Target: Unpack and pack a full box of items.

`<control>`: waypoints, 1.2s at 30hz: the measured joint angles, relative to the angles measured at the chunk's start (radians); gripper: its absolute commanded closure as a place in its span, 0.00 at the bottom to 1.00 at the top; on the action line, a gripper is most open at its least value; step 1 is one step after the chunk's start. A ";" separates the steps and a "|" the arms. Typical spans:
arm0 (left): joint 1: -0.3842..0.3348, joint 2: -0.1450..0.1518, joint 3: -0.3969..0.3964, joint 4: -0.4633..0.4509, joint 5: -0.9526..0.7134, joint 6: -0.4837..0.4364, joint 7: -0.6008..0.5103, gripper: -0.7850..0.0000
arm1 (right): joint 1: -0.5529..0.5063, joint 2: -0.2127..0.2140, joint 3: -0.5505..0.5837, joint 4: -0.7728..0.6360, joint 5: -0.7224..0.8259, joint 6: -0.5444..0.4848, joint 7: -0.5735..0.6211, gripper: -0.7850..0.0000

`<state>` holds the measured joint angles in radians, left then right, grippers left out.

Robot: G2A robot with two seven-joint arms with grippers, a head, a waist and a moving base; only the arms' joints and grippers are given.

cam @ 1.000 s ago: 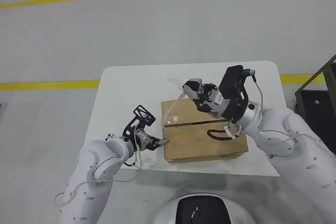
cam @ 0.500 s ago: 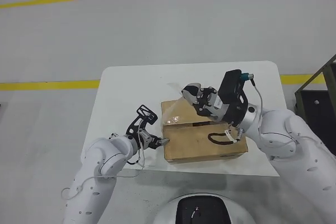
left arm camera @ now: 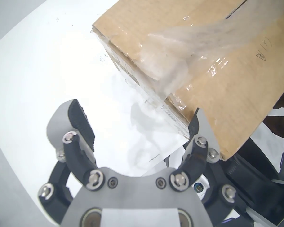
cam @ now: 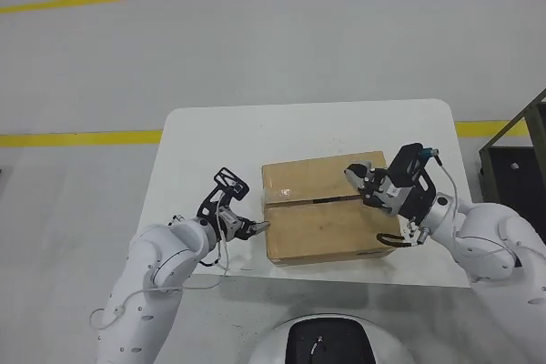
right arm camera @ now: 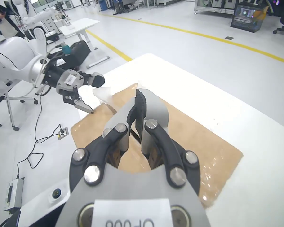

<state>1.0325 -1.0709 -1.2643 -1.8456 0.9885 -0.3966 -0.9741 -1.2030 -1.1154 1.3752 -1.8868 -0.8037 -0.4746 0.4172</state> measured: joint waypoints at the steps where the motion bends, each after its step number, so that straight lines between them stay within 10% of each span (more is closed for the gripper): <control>1: -0.001 0.001 0.000 -0.002 -0.001 -0.005 -0.001 0.00 | -0.007 0.002 0.007 0.004 -0.011 -0.002 -0.001 1.00; 15: -0.040 0.007 0.007 -0.050 0.023 -0.054 0.028 0.00 | -0.061 0.009 0.042 0.033 -0.102 -0.055 -0.153 1.00; 23: -0.067 0.009 0.003 -0.057 0.021 -0.048 0.052 1.00 | -0.119 0.013 0.069 0.032 -0.140 -0.049 -0.193 1.00; 36: -0.144 -0.004 0.102 0.002 0.039 -0.057 0.093 1.00 | -0.163 0.018 0.097 0.017 -0.152 -0.039 -0.203 1.00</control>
<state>0.8888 -1.0753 -1.1625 -1.8435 1.0273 -0.4534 -0.8812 -1.3656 -1.0976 1.4720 -1.8700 -0.9560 -0.5137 0.2139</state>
